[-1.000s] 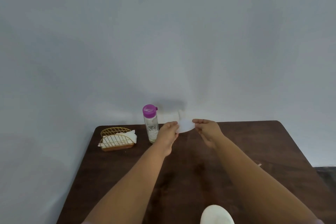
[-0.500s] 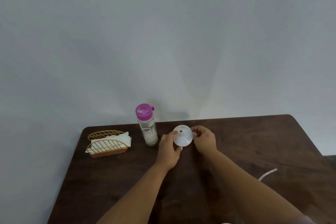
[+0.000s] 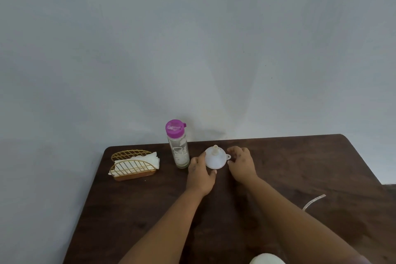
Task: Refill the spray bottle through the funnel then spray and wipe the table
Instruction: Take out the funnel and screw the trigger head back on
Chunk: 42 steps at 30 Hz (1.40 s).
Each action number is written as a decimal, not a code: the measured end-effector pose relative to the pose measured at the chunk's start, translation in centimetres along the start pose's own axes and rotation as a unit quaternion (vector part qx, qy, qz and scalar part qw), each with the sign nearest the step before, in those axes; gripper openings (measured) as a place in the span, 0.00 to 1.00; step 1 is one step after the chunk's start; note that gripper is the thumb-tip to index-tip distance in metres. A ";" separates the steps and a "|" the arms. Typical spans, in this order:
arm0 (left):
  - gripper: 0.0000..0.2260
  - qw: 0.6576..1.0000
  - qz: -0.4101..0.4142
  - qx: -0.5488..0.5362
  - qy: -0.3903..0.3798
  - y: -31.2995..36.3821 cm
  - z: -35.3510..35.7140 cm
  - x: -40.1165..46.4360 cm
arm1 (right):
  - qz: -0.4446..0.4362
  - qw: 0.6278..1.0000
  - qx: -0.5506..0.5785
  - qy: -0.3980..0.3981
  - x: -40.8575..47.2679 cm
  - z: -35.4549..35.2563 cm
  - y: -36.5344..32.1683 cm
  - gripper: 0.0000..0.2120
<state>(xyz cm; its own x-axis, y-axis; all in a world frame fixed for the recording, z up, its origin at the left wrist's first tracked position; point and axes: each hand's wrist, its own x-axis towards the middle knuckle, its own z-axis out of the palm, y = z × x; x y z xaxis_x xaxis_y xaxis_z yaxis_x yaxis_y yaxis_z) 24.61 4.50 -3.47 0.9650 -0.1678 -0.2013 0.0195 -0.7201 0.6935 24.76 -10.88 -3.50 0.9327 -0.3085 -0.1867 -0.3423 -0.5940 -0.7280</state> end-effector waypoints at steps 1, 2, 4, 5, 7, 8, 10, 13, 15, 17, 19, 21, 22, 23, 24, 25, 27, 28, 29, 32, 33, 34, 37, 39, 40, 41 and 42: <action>0.29 1.000 -0.004 -0.007 0.005 0.3 -0.1 -0.5 | 0.002 1.000 0.000 0.000 -0.5 -0.3 -0.1 0.16; 0.29 1.000 -0.009 -0.011 0.007 0.7 -0.3 -1.1 | 0.004 1.000 0.003 0.002 -1.0 -0.6 -0.3 0.17; 0.28 1.000 -0.011 -0.015 0.011 1.6 -0.7 -2.5 | 0.009 1.000 0.013 0.012 -2.4 -1.4 -0.6 0.17; 0.28 1.000 -0.011 -0.018 0.015 2.0 -0.8 -3.3 | 0.012 1.000 0.017 0.017 -3.1 -1.9 -0.8 0.16; 0.26 0.999 -0.009 -0.026 0.021 2.9 -0.9 -5.0 | 0.011 0.999 0.023 0.023 -4.9 -3.0 -1.0 0.16; 0.25 0.999 -0.006 -0.029 0.023 3.2 -1.0 -6.0 | 0.007 0.999 0.024 0.025 -6.0 -3.5 -1.0 0.16; 0.22 0.999 0.001 -0.034 0.020 3.6 -1.0 -8.2 | -0.006 0.999 0.021 0.026 -8.4 -4.9 -0.7 0.16; 0.19 0.999 0.004 -0.040 0.017 3.6 -1.1 -12.0 | -0.018 0.998 0.029 0.043 -12.3 -7.6 0.9 0.15; 0.18 0.998 -0.011 -0.064 0.028 3.4 -0.9 -14.9 | -0.008 0.997 0.037 0.061 -15.1 -9.5 2.5 0.15; 0.16 0.993 -0.038 -0.102 0.036 3.7 -0.5 -17.6 | 0.014 0.996 0.052 0.075 -18.0 -11.3 4.2 0.14; 0.14 0.988 -0.061 -0.138 0.041 4.6 0.1 -20.1 | 0.032 0.993 0.075 0.086 -20.9 -12.7 5.8 0.13; 0.13 0.984 -0.061 -0.161 0.054 5.6 0.9 -21.8 | 0.048 0.990 0.084 0.104 -23.4 -13.8 7.4 0.12; 0.13 0.982 -0.058 -0.168 0.063 6.2 1.2 -22.8 | 0.059 0.989 0.083 0.111 -24.7 -14.3 8.3 0.11; 0.13 0.981 -0.055 -0.174 0.072 6.7 1.4 -23.7 | 0.070 0.988 0.078 0.113 -26.0 -14.7 9.3 0.11; 0.13 0.980 -0.053 -0.177 0.080 7.0 1.8 -24.6 | 0.081 0.988 0.069 0.108 -27.1 -14.9 10.5 0.12; 0.13 0.978 -0.050 -0.180 0.088 7.2 2.1 -25.4 | 0.091 0.989 0.055 0.098 -28.1 -14.9 11.8 0.13; 0.14 0.976 -0.043 -0.187 0.099 7.7 2.7 -27.2 | 0.102 0.992 0.000 0.080 -30.1 -14.7 14.0 0.19; 0.15 0.976 -0.041 -0.187 0.101 7.8 3.0 -28.0 | 0.107 0.991 -0.037 0.072 -31.0 -14.5 14.9 0.26; 0.16 0.977 -0.039 -0.184 0.104 8.0 3.3 -28.6 | 0.115 0.989 -0.073 0.064 -31.8 -14.3 15.6 0.33; 0.20 0.977 -0.031 -0.170 0.121 8.0 4.2 -30.2 | 0.095 0.982 -0.163 0.014 -33.5 -13.5 17.5 0.46; 0.20 0.978 -0.028 -0.162 0.126 7.9 4.4 -30.6 | 0.076 0.980 -0.184 -0.002 -33.8 -13.1 18.0 0.46; 0.21 0.979 -0.026 -0.155 0.128 7.8 4.5 -30.8 | 0.062 0.978 -0.198 -0.010 -34.0 -12.8 18.2 0.43; 0.21 0.983 -0.020 -0.130 0.125 7.2 4.6 -31.8 | 0.048 0.975 -0.217 -0.004 -34.5 -12.1 18.3 0.31; 0.22 0.985 -0.020 -0.115 0.130 6.8 4.5 -32.4 | 0.044 0.973 -0.228 0.003 -34.7 -11.7 18.3 0.25; 0.22 0.985 -0.020 -0.110 0.134 6.6 4.4 -32.7 | 0.043 0.971 -0.234 0.002 -34.7 -11.5 18.3 0.23; 0.22 0.985 -0.018 -0.106 0.137 6.5 4.3 -33.1 | 0.044 0.970 -0.238 -0.002 -34.8 -11.4 18.4 0.22; 0.22 0.985 -0.014 -0.102 0.139 6.3 4.3 -33.4 | 0.045 0.969 -0.241 -0.006 -34.9 -11.3 18.3 0.21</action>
<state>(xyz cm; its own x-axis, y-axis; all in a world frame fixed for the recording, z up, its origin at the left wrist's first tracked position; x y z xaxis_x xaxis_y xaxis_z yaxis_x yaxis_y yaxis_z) -8.66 2.67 4.64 0.9971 0.0614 -0.0460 0.0728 -0.5669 0.8205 -15.37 -19.42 -2.86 0.8967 -0.3683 -0.2454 -0.4331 -0.8444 -0.3153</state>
